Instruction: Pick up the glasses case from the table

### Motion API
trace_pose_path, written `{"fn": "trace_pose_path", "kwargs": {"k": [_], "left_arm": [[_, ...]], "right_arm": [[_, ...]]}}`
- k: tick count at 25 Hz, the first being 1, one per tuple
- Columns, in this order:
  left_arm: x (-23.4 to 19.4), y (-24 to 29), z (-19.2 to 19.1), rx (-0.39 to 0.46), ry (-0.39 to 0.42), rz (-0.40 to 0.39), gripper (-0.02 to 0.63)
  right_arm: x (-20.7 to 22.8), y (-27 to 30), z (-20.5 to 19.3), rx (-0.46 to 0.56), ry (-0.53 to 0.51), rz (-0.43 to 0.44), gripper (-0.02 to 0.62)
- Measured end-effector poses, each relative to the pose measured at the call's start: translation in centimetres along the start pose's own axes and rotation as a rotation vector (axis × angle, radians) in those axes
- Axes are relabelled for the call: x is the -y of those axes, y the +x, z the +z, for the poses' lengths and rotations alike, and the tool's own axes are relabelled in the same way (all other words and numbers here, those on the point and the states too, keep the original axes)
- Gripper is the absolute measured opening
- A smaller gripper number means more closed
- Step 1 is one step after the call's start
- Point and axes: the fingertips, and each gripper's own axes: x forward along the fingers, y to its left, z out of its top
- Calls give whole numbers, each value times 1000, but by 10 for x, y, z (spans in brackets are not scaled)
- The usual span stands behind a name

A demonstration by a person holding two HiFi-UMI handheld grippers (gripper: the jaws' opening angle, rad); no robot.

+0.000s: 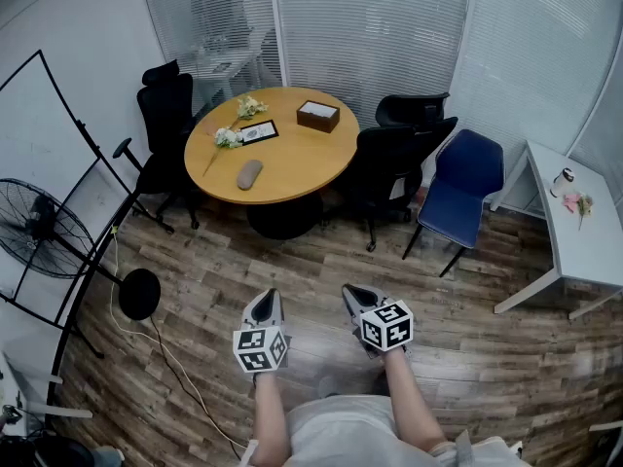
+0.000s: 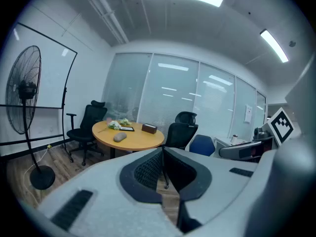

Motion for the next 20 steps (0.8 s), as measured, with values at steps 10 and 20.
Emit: {"fn": "trace_pose_path", "kwargs": {"k": [10, 20], "left_arm": [[-24, -15, 5, 26, -17, 34, 15], [-28, -18, 11, 68, -25, -10, 71]], "right_arm": [[-25, 16, 1, 5, 9, 72, -3], [-33, 13, -5, -15, -22, 86, -3]]}}
